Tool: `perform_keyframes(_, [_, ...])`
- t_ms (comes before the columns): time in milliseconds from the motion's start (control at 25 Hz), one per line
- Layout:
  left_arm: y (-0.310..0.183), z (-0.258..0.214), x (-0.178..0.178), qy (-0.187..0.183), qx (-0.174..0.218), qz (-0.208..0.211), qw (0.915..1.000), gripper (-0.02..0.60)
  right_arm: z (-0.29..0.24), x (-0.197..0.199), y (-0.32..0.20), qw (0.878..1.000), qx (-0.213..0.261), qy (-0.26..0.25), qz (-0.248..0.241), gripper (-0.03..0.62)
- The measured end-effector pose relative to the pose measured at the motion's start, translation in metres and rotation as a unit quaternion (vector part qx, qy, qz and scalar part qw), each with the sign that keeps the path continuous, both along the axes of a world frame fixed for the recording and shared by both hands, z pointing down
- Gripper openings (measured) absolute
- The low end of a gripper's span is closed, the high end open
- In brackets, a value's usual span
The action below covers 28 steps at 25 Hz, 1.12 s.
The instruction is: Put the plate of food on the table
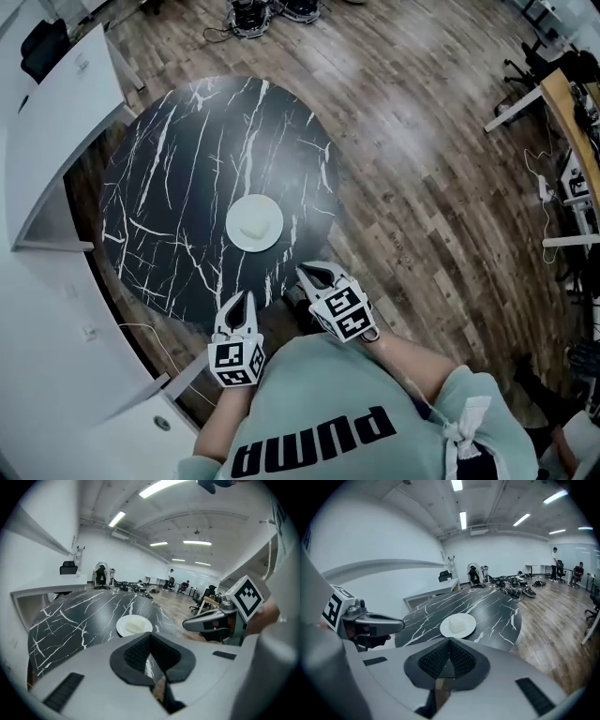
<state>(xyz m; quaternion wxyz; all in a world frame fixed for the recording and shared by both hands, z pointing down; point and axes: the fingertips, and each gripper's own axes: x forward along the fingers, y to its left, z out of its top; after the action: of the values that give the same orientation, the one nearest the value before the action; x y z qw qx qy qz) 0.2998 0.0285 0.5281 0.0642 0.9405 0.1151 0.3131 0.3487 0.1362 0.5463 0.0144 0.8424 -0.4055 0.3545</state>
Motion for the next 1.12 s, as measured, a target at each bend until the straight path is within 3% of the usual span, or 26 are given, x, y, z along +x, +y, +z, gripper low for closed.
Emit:
perform_keyframes(160, [0.036,-0.043,-0.037,0.049,0.007,0.037,0.9981,0.006,-0.04,-0.042,0.018,0.999,0.012,0.05,0.006,0.009])
perform_keyframes(320, [0.077,-0.079,-0.091,0.082,-0.025,0.032,0.9958,0.006,-0.078,-0.093,0.056,0.995,0.02,0.089,0.039,0.009])
perform_keyframes(480, [0.12,-0.095,-0.14,0.093,-0.057,0.041,0.9932,0.006,-0.095,-0.146,0.092,0.993,0.016,0.102,0.055,0.009])
perform_keyframes(600, [0.145,-0.107,-0.175,0.092,-0.06,0.056,0.9924,0.006,-0.103,-0.186,0.116,0.994,0.007,0.098,0.056,0.009])
perform_keyframes(920, [0.212,-0.155,-0.211,0.137,-0.036,0.069,0.9875,0.006,-0.147,-0.23,0.181,0.989,0.02,0.142,0.043,0.009])
perform_keyframes(1120, [0.272,-0.154,-0.245,0.14,-0.026,0.03,0.9893,0.006,-0.167,-0.263,0.237,0.984,0.033,0.173,0.009,0.009])
